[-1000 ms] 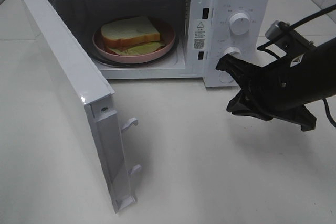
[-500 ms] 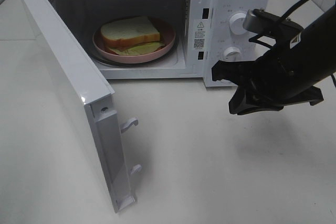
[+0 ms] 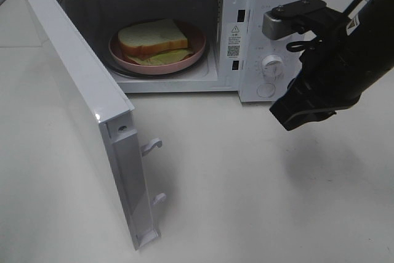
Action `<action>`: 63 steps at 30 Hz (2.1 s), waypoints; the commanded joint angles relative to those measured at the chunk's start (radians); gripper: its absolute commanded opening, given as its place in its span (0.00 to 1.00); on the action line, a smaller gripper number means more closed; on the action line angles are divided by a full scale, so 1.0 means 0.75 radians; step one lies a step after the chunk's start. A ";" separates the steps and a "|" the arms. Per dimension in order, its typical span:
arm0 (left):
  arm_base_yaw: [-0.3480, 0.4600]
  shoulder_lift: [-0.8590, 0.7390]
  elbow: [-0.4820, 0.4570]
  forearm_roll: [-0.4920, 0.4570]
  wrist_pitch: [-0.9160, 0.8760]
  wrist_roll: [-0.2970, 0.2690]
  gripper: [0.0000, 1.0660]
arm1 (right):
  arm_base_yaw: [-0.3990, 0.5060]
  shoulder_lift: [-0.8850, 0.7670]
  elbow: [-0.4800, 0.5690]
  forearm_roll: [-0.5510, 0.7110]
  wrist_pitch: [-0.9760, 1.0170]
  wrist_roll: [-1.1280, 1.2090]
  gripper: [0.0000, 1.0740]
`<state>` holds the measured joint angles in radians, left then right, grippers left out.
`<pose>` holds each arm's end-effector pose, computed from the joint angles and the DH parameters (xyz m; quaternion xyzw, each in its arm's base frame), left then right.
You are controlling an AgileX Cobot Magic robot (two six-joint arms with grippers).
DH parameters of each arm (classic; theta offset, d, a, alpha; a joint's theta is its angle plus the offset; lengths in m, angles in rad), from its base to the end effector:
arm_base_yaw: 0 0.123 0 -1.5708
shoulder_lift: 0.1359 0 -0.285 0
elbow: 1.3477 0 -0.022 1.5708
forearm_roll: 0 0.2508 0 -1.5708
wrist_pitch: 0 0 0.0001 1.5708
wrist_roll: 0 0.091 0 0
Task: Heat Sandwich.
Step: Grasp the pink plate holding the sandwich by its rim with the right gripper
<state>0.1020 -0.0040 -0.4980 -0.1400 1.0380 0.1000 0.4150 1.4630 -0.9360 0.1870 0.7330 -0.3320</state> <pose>-0.0036 -0.0114 0.2792 0.0011 0.8447 -0.0160 0.5351 0.2516 0.1232 0.2380 -0.3043 0.9290 0.0831 0.1935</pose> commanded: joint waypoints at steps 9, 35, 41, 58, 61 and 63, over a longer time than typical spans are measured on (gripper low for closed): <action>0.004 -0.037 0.004 0.000 -0.003 -0.001 0.97 | -0.007 -0.009 -0.009 -0.037 0.049 -0.772 0.22; 0.004 -0.037 0.004 0.000 -0.003 -0.001 0.97 | 0.067 -0.008 -0.009 -0.349 0.045 -0.949 0.86; 0.004 -0.037 0.004 0.000 -0.003 -0.001 0.97 | 0.117 -0.008 -0.009 -0.429 0.007 -0.960 0.86; 0.004 -0.037 0.004 0.000 -0.003 -0.001 0.97 | 0.180 0.127 -0.168 -0.433 -0.060 -1.093 0.84; 0.004 -0.037 0.004 0.000 -0.003 -0.001 0.97 | 0.195 0.184 -0.224 -0.433 -0.063 -1.093 0.84; 0.004 -0.037 0.004 0.000 -0.003 -0.001 0.97 | 0.212 0.215 -0.263 -0.435 -0.065 -1.093 0.84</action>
<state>0.1020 -0.0040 -0.4980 -0.1400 1.0380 0.1000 0.5610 1.6060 -1.1100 -0.1350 0.6850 -1.1380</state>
